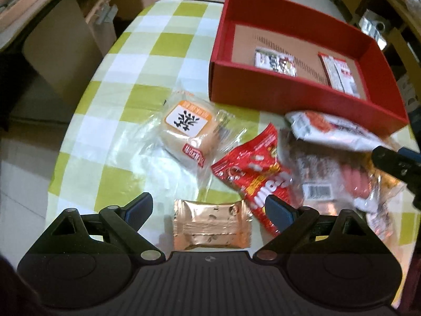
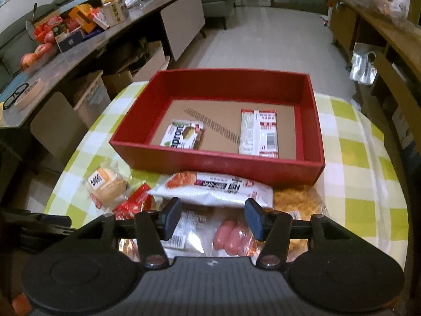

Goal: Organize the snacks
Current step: 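Lower the left tool onto the gold pastry packet and close it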

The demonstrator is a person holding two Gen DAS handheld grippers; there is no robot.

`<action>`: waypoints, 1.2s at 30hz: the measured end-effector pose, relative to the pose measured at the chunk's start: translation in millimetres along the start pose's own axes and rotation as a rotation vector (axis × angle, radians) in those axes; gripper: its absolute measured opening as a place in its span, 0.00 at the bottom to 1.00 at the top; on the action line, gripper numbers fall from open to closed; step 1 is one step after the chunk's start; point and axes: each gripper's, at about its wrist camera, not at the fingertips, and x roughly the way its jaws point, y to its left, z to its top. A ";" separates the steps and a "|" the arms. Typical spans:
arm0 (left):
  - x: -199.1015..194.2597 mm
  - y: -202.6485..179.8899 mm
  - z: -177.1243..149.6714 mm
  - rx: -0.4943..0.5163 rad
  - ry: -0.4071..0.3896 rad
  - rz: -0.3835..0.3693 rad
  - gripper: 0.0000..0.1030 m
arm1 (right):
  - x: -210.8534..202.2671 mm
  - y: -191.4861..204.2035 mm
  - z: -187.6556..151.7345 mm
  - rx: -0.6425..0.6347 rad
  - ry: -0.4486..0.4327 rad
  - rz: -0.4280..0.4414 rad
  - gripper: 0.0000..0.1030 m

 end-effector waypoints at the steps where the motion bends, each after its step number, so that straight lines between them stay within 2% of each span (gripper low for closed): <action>1: 0.8 -0.4 -2.2 0.016 0.003 -0.005 0.92 | -0.6 -1.5 -0.8 0.002 0.002 0.005 0.57; 6: 14.1 -2.4 -8.3 0.134 0.023 -0.113 0.93 | -3.5 -11.4 -3.2 0.028 0.005 0.014 0.58; 11: 37.2 -9.1 -3.0 0.179 0.062 -0.143 0.93 | -1.5 -13.8 -3.8 0.031 0.017 0.028 0.58; 15: 32.2 -13.3 -23.4 0.259 0.094 -0.138 0.93 | -0.6 -17.2 -3.5 0.031 0.025 0.023 0.58; 20: 23.7 -1.7 -49.3 0.259 0.129 -0.133 0.93 | -7.7 -19.3 -4.1 0.054 0.016 0.050 0.58; 24: 15.6 3.7 -71.4 0.244 0.171 -0.208 0.93 | -12.6 -18.1 -7.6 0.052 0.021 0.065 0.58; 25: 12.9 1.2 -74.1 0.259 0.154 -0.189 0.93 | -14.5 -18.7 -8.6 0.055 0.018 0.065 0.58; 28: 6.0 -10.7 -70.1 0.331 0.035 -0.052 0.93 | -18.8 -21.2 -13.2 0.058 0.018 0.063 0.58; 29: 6.1 -16.9 -66.0 0.366 0.008 -0.034 0.94 | -19.0 -22.5 -15.1 0.060 0.021 0.060 0.58; 33: 17.1 -37.6 -64.1 0.493 0.018 -0.059 0.95 | -15.2 -30.1 -20.4 0.069 0.048 0.049 0.58; 35: 28.0 -40.2 -66.4 0.521 0.051 -0.044 0.96 | -13.1 -33.3 -20.3 0.076 0.055 0.037 0.58; 36: 27.7 -37.2 -67.7 0.509 0.041 -0.052 0.97 | -12.5 -34.4 -19.5 0.081 0.059 0.039 0.58</action>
